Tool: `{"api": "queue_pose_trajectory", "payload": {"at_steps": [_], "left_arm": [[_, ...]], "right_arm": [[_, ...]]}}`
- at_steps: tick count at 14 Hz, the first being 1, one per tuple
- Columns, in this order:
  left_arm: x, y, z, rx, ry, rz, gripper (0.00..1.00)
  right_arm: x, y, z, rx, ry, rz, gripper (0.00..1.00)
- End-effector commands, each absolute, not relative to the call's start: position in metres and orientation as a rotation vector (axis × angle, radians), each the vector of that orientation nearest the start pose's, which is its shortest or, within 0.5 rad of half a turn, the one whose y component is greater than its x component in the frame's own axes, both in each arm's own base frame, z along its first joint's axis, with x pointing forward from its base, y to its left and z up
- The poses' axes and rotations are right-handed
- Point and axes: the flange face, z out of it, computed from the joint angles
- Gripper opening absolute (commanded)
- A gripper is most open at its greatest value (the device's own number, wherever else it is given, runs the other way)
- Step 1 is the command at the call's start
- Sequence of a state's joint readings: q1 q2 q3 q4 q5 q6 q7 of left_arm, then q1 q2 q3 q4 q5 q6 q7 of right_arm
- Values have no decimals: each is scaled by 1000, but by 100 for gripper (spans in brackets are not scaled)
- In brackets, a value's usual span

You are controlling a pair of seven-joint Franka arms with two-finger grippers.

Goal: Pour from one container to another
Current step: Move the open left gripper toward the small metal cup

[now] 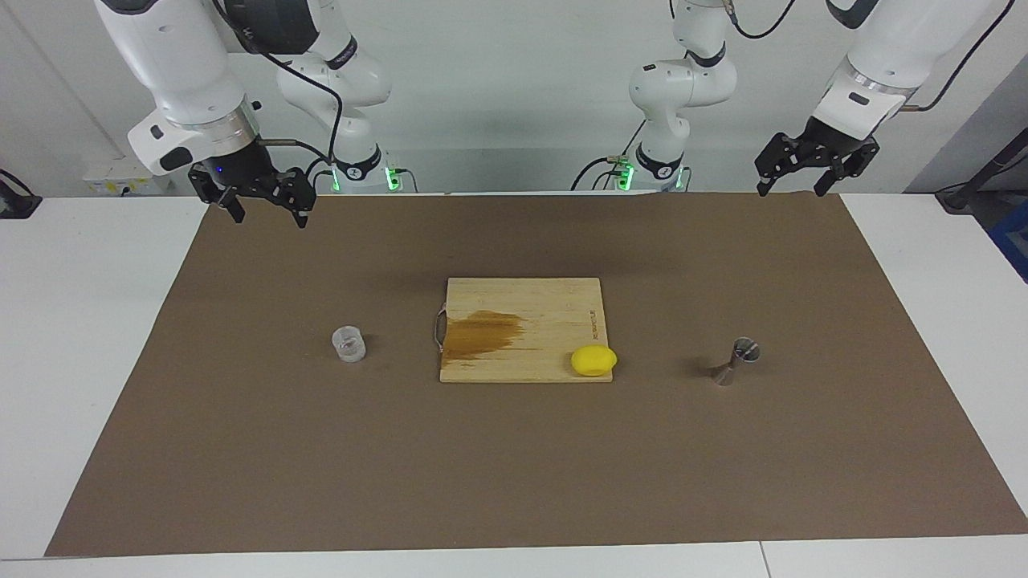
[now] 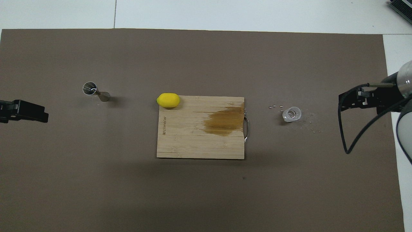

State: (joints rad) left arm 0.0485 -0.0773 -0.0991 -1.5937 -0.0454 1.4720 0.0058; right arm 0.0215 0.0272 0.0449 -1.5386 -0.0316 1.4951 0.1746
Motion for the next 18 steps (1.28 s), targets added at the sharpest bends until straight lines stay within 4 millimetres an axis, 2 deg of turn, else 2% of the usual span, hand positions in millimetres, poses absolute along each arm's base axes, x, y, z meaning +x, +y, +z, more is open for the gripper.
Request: {"api": "queue_pose_trajectory", "payload": {"at_steps": [1, 3, 4, 7, 8, 10, 11, 14, 16, 18], "left_arm": [[512, -35, 649, -3171, 98, 39, 100], [513, -37, 648, -3173, 102, 27, 100], [516, -30, 643, -3174, 84, 53, 100], [529, -24, 609, -3184, 32, 190, 100], [532, -20, 601, -3191, -50, 224, 100], [539, 5, 571, -3204, -379, 327, 100], [545, 8, 559, -3188, -478, 362, 100], [558, 28, 518, -3107, -983, 525, 100], [564, 40, 492, -3008, -1478, 564, 100], [565, 47, 469, -2894, -1890, 597, 100]], "right_arm": [[547, 29, 620, -3181, 161, 103, 100], [548, 28, 620, -3181, 166, 95, 100], [548, 28, 620, -3181, 166, 95, 100], [548, 29, 620, -3181, 166, 93, 100], [548, 29, 620, -3181, 168, 90, 100], [548, 29, 619, -3181, 168, 90, 100], [548, 29, 618, -3181, 168, 93, 100], [537, 30, 614, -3181, 165, 41, 100], [536, 29, 612, -3181, 168, 48, 100], [539, 30, 614, -3180, 175, 34, 100]]}}
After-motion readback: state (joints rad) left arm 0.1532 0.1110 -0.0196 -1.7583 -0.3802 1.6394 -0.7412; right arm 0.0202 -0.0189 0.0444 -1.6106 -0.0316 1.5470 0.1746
